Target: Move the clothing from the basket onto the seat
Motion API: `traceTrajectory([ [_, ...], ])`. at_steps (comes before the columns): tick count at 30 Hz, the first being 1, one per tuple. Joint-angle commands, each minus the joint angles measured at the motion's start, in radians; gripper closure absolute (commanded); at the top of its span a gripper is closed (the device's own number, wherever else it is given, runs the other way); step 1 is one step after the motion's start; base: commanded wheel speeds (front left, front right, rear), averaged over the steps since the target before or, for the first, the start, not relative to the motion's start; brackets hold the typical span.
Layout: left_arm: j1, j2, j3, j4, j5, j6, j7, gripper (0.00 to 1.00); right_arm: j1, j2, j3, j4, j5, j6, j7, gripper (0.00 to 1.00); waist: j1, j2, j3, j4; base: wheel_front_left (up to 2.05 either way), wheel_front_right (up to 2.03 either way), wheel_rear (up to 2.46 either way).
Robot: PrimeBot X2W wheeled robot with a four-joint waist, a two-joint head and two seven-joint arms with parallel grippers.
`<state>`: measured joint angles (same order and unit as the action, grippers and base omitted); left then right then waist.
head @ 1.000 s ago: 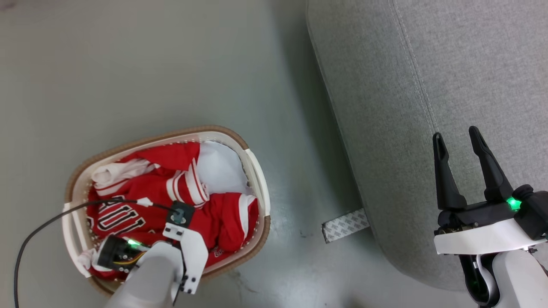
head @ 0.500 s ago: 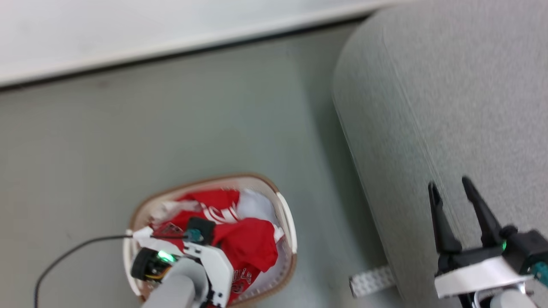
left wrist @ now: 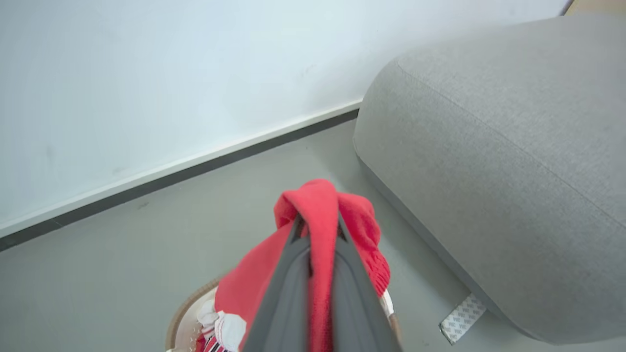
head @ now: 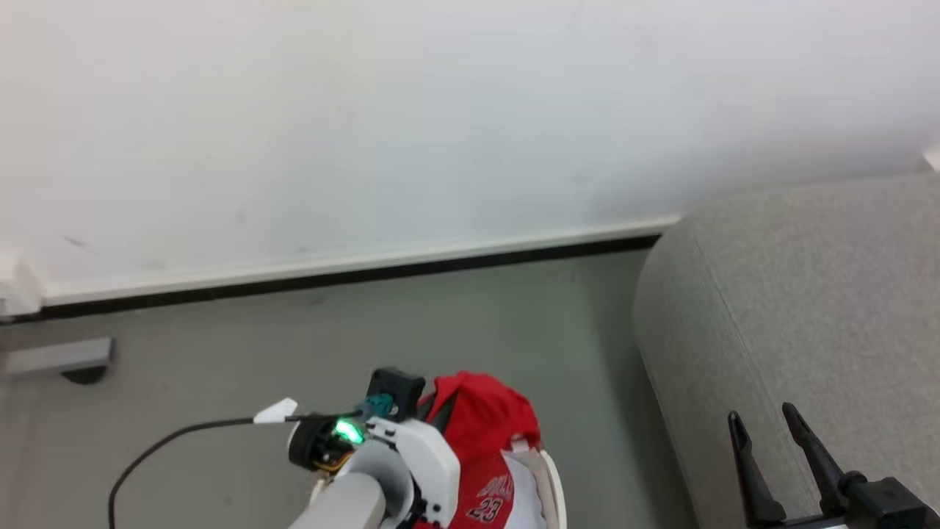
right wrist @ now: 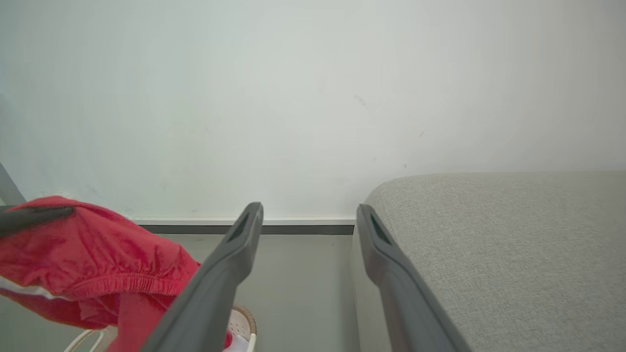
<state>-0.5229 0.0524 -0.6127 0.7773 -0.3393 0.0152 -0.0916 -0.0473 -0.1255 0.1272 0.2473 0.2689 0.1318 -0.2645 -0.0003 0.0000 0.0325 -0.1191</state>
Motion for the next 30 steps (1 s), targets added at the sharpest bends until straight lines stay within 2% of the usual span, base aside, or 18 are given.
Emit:
traceTrajectory([
  [1, 0.016, 0.016, 0.009, -0.036, -0.014, 0.006, 0.002, 1.00, 0.021, 0.000, -0.002, 0.000, -0.011, -0.002, 0.000, 0.00, 0.0003, 0.0000, -0.058, 0.043, 0.00, 0.00, 0.00],
  [11, 0.045, 0.094, 0.032, -0.379, -0.033, 0.040, 0.107, 1.00, 0.052, -0.011, 0.019, -0.002, -0.023, -0.002, 0.000, 0.00, 0.0003, 0.0000, -0.107, 0.053, 0.00, 0.00, 0.00],
  [18, 0.076, 0.146, 0.037, -0.543, -0.026, 0.072, 0.178, 1.00, 0.019, -0.059, 0.075, -0.029, -0.070, -0.002, 0.000, 0.00, 0.0003, 0.0000, -0.109, 0.051, 0.00, 0.00, 0.00],
  [24, 0.094, 0.165, 0.024, -0.638, -0.017, 0.086, 0.215, 1.00, -0.037, -0.159, 0.230, -0.037, -0.127, -0.002, 0.000, 0.00, 0.0003, 0.0000, -0.104, 0.058, 0.00, 0.00, 0.00],
  [30, 0.105, 0.165, 0.008, -0.694, -0.013, 0.091, 0.230, 1.00, -0.115, -0.233, 0.406, -0.019, -0.107, -0.002, 0.000, 0.00, 0.0003, 0.0000, -0.106, 0.066, 0.00, 0.00, 0.00],
])
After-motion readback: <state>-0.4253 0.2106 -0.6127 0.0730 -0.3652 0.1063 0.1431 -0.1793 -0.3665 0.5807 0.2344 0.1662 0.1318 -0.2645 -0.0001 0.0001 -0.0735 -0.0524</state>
